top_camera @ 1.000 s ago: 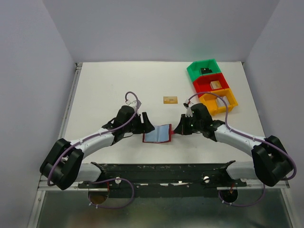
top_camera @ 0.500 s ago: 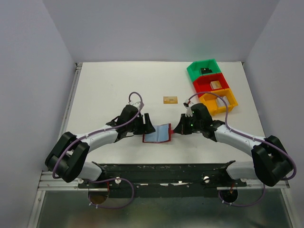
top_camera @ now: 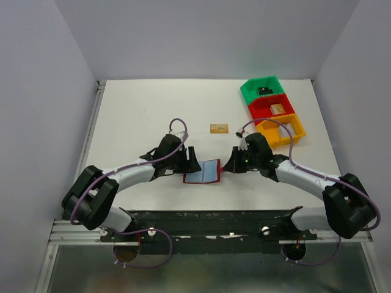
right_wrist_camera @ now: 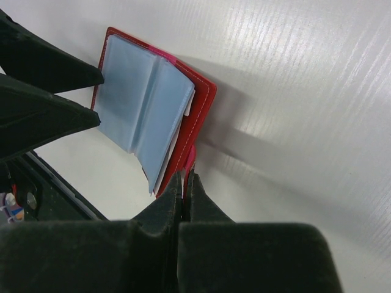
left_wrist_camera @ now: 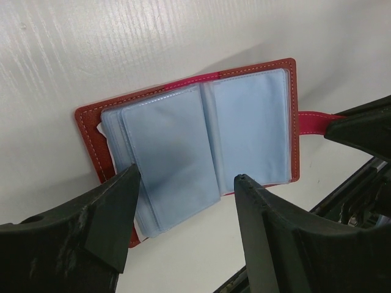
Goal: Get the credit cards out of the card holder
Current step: Remove the credit card from the card holder.
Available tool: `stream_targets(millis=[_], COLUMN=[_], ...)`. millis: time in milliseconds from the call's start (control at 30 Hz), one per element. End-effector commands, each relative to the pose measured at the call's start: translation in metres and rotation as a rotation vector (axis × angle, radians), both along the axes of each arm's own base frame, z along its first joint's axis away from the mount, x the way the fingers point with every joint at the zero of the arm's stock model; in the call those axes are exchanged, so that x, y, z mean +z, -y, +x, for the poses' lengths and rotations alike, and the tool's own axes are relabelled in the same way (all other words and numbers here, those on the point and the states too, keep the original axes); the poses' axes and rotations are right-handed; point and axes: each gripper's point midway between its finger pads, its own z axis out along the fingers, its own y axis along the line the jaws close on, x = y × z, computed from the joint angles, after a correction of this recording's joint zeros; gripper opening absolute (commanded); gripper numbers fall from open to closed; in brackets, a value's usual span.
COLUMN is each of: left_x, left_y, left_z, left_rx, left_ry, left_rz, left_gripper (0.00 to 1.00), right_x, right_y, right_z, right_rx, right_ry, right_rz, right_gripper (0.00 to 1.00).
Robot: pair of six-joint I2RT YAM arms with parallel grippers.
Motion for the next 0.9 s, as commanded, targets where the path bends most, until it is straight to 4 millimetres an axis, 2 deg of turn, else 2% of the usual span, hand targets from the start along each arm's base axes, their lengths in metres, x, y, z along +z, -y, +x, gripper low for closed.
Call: stream_targets(millis=[0, 133, 333, 733, 867], left_x=[0.0, -0.003, 0.01, 0.029, 0.037], left_y=[0.002, 0.005, 0.037, 0.066, 0.086], left_z=[0.001, -0.001, -0.008, -0.016, -0.027], left_rx=[-0.01, -0.031, -0.184, -0.325, -0.426], left_ry=[0.0, -0.014, 0.018, 0.102, 0.135], left_rz=[0.022, 0.02, -0.03, -0.053, -0.053], left_gripper=[0.74, 0.75, 0.75, 0.75, 0.75], right_x=[0.0, -0.001, -0.007, -0.011, -0.012], right_y=[-0.004, -0.005, -0.005, -0.003, -0.002], right_z=[-0.001, -0.001, -0.004, -0.005, -0.004], right_rx=[0.012, 0.016, 0.017, 0.019, 0.015], right_ry=[0.0, -0.007, -0.028, -0.029, -0.028], right_rz=[0.021, 0.024, 0.02, 0.01, 0.001], right_gripper=[0.0, 0.0, 0.0, 0.0, 0.0])
